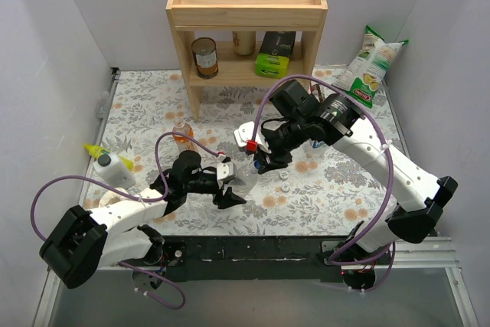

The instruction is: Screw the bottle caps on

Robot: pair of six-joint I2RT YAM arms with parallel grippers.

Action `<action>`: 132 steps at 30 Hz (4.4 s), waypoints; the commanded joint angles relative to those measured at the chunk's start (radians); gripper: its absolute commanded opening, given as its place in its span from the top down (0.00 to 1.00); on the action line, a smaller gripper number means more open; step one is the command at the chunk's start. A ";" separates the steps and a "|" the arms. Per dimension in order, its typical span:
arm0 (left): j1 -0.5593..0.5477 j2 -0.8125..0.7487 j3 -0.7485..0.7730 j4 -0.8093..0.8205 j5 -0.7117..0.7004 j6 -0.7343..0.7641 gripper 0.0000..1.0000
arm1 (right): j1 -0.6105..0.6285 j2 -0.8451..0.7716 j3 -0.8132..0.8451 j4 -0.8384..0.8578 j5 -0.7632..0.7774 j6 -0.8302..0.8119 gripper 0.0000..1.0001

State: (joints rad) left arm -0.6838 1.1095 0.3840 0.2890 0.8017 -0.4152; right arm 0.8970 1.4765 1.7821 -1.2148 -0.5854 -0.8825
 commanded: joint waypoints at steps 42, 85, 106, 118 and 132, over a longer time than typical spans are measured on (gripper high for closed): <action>-0.007 -0.049 0.010 0.107 -0.099 0.035 1.00 | 0.048 0.077 -0.055 0.001 0.042 0.092 0.72; -0.008 -0.054 -0.082 0.160 -0.176 -0.100 1.00 | 0.048 0.122 0.016 0.015 0.082 0.281 0.46; -0.008 -0.063 -0.111 0.173 -0.151 -0.082 1.00 | 0.030 0.087 0.132 0.029 0.124 0.315 0.05; -0.008 -0.063 -0.088 0.153 -0.134 -0.048 1.00 | -0.079 0.154 0.185 0.055 0.084 0.335 0.21; -0.008 -0.056 -0.073 0.171 -0.139 -0.068 1.00 | -0.038 0.148 0.082 0.060 0.096 0.295 0.27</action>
State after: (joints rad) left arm -0.6956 1.0634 0.2760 0.4347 0.6514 -0.4847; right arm 0.8406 1.6367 1.8927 -1.1736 -0.4999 -0.5774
